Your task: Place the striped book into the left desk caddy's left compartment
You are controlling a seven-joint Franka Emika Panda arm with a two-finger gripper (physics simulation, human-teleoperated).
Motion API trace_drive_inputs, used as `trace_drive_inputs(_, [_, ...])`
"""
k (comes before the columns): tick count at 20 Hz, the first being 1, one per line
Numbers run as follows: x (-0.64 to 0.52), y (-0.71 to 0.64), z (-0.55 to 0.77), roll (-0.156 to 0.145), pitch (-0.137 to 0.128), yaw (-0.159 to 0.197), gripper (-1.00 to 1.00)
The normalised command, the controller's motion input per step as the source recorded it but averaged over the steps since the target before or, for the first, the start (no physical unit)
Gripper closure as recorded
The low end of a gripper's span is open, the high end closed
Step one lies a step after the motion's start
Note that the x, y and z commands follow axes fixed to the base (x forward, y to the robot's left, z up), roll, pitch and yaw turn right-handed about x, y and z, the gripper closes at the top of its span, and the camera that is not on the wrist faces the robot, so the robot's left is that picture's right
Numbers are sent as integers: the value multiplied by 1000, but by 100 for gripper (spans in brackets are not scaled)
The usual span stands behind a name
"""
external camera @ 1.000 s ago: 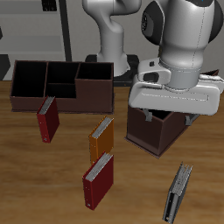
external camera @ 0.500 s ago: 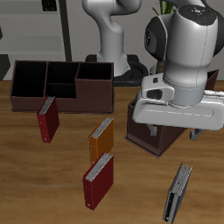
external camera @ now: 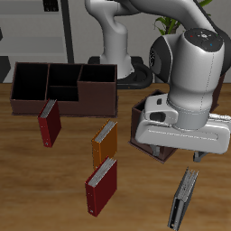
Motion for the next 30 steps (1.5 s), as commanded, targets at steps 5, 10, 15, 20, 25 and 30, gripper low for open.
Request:
trace_drive_inputs(5, [42, 147, -230, 18, -2, -12, -100])
trace_drive_inputs(10, [71, 99, -241, 6, -3, -46, -100])
trace_drive_inputs(15, [30, 26, -198, -8, 0, -31, -100])
trace_drive_inputs(20, [40, 190, -361, 15, 9, -35, -100])
trace_drive_inputs(25, [-17, 116, -376, 12, 21, -21, -100])
trace_drive_inputs(30, [87, -190, -455, -55, 75, -55, -100])
